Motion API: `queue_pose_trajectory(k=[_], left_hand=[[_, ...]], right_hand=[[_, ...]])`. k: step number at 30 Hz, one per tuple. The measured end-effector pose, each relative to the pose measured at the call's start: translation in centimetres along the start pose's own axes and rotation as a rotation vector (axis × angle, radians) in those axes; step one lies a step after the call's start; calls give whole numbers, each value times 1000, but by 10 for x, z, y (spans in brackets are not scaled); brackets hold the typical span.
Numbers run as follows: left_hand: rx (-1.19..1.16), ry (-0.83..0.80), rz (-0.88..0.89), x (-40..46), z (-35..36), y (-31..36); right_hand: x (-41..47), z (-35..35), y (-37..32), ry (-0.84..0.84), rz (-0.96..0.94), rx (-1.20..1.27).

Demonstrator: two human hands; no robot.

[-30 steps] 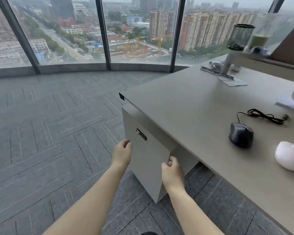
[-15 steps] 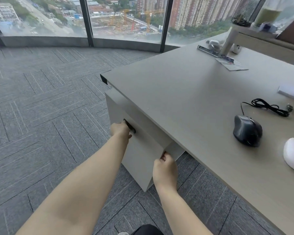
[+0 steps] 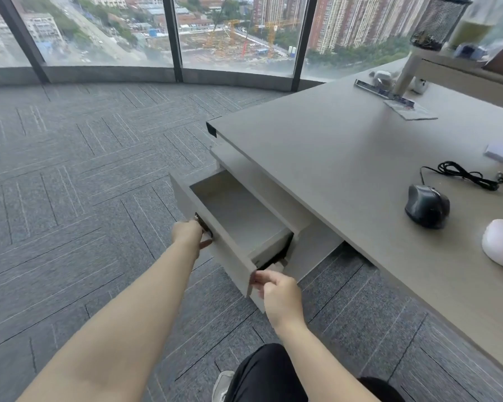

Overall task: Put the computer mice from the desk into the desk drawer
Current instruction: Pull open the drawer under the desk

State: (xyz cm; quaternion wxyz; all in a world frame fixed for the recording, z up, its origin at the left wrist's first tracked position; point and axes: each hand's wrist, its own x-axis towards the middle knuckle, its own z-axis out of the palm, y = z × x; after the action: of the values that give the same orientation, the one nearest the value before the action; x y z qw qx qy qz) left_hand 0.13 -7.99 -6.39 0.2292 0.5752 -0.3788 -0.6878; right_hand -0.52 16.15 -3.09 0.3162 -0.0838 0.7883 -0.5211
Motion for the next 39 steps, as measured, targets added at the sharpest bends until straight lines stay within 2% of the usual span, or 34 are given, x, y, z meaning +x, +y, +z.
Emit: queue_pose_trajectory(k=[7,10,17,20,22,25,28,32,34,36,39], left_hand=[[-58,53,66,-20,-124,-10],[-44,80,92,-27,-162,-12],[43,105,113,-32,-207,-17],[265,205,200,-53,-201,-10],[419,267,347,-78,-191,2],[437,228,649,-124,-158,25],[449,53,863,-168,-98,42],[491,-289,945,-223,2,39],[535,-440,945,-248,53,28],[624,-560,961,-271,103,15],[785,-679,972,-296,170,-7]], right_hand=[[-48,59,20,-352,13,-38],[-65,82,26,-448,4,-85],[-88,108,31,-521,-41,-174],[-93,100,20,-498,-107,-202],[-99,83,1,-419,-192,-172],[-100,34,-39,-187,-349,-75],[-95,-37,-74,150,-514,-38],[-77,-144,-92,661,-658,-177],[-63,-196,-88,854,-627,-290],[-45,-245,-76,940,-489,-451],[-19,-295,-60,840,-217,-587]])
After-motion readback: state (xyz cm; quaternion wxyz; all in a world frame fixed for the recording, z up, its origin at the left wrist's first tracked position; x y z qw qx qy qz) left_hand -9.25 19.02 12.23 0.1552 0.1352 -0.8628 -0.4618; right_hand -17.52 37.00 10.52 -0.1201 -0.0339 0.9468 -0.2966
